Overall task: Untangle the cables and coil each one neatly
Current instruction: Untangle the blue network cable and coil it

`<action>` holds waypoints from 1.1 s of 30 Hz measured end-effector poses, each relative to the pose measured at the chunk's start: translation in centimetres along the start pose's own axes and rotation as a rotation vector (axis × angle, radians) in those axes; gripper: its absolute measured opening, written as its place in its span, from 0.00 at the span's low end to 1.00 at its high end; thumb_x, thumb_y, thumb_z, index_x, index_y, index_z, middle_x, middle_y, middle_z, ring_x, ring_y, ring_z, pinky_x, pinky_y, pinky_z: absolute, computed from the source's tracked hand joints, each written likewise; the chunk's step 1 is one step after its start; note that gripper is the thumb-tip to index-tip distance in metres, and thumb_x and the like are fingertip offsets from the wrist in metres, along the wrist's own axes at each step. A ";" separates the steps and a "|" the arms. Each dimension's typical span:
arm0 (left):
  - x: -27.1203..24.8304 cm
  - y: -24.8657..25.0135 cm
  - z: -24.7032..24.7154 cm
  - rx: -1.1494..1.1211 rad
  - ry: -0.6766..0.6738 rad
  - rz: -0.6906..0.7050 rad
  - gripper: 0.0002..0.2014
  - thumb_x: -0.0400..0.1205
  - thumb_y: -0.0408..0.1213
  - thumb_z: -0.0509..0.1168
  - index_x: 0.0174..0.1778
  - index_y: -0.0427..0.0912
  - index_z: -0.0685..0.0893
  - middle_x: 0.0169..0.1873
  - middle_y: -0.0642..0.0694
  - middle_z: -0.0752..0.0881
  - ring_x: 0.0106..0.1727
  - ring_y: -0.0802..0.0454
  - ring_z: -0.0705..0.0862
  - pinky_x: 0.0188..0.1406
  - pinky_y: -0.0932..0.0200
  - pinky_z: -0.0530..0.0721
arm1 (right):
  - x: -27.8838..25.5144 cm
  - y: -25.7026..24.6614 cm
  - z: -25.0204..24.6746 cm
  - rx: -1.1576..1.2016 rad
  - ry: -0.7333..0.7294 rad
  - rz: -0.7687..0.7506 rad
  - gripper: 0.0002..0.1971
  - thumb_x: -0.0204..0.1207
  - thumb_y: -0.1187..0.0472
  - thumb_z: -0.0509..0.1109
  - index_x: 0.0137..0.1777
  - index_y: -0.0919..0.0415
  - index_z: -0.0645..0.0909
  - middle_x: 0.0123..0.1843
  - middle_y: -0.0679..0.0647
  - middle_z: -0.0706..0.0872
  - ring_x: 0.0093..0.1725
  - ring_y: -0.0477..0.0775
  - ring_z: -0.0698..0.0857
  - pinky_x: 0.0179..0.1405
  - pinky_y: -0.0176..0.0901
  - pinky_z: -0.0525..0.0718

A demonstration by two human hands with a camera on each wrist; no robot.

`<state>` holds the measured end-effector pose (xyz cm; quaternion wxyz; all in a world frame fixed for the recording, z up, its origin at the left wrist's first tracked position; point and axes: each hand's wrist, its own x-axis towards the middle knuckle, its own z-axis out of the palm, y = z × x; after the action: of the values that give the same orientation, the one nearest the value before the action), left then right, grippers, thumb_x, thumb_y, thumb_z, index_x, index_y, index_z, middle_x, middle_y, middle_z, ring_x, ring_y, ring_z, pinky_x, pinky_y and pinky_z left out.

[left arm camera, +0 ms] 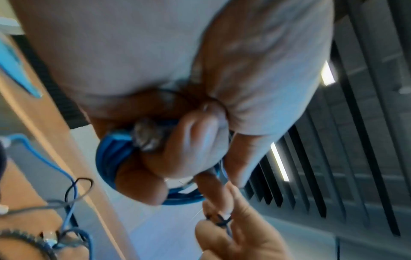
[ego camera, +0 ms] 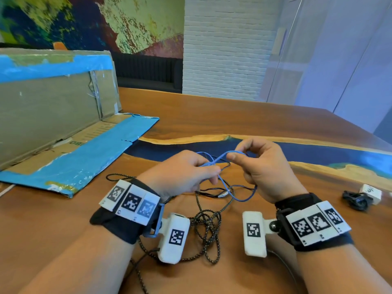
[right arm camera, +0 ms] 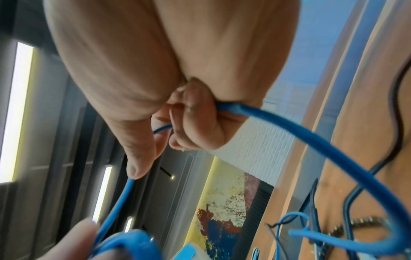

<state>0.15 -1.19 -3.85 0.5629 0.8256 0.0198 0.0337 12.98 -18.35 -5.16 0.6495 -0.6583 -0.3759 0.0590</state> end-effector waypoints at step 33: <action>1.5 -1.0 -0.3 -0.364 0.392 0.085 0.14 0.92 0.33 0.59 0.73 0.37 0.78 0.48 0.44 0.94 0.48 0.53 0.92 0.47 0.58 0.88 | -2.7 -3.4 3.1 -0.356 -0.573 -0.014 0.16 0.83 0.49 0.74 0.35 0.55 0.88 0.26 0.63 0.76 0.29 0.57 0.73 0.36 0.37 0.76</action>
<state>1.58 -0.44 -4.57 0.6855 0.6887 0.0873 0.2194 7.90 -17.77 -3.63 0.3924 -0.7154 -0.5524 0.1705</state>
